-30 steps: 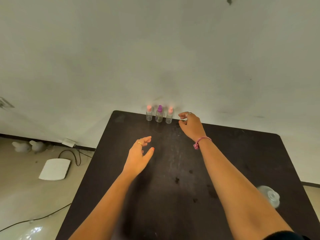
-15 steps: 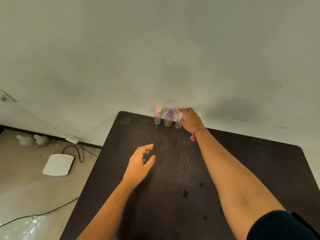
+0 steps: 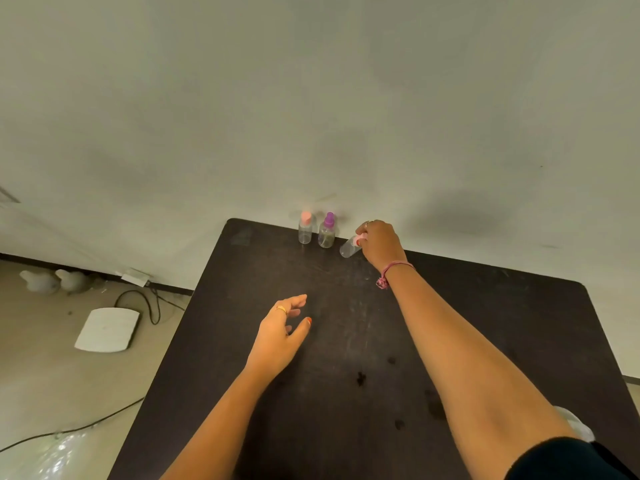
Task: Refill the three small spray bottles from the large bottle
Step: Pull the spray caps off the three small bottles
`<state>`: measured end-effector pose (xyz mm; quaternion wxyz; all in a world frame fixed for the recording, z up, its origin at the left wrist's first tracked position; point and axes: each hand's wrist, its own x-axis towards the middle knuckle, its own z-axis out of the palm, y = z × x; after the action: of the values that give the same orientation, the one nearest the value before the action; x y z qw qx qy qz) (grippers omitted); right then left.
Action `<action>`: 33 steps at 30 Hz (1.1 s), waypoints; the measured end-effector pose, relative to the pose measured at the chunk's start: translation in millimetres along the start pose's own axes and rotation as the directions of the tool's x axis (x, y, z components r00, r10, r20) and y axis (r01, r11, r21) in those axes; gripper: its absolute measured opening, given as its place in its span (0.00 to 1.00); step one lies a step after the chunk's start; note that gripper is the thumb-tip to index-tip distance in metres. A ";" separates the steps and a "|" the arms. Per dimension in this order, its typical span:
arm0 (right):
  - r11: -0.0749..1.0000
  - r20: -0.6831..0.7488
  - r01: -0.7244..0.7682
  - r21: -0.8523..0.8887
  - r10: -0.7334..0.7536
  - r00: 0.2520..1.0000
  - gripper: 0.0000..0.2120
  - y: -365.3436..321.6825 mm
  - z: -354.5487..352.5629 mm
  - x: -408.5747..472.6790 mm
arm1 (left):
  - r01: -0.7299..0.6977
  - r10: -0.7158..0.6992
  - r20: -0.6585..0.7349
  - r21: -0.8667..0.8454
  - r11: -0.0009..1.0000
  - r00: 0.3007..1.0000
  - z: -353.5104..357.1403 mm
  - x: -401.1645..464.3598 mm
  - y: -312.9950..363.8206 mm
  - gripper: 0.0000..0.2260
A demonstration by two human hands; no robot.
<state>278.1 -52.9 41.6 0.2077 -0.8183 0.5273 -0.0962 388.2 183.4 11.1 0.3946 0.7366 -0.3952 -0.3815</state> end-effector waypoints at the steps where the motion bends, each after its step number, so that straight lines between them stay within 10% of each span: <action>1: 1.000 0.007 0.012 -0.007 -0.012 1.000 0.12 -1.5 -6.2 -4.2 | -0.004 0.004 0.001 0.000 1.000 1.000 1.0 -1.8 2.9 0.19; 18: 0.961 0.302 0.163 0.222 -0.227 0.926 0.12 -54.5 -160.7 -127.9 | -0.200 0.199 -0.014 -0.059 0.978 0.980 21.8 -40.8 91.5 0.35; 33: 0.949 0.284 0.223 0.222 -0.282 0.916 0.12 -55.3 -215.1 -193.4 | -0.363 0.370 -0.220 0.073 0.929 0.903 28.6 -106.9 148.0 0.22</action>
<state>160.4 90.3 270.4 0.3493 -0.8615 0.3662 -0.0402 279.2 214.1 157.1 0.4909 0.6943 -0.4840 -0.2066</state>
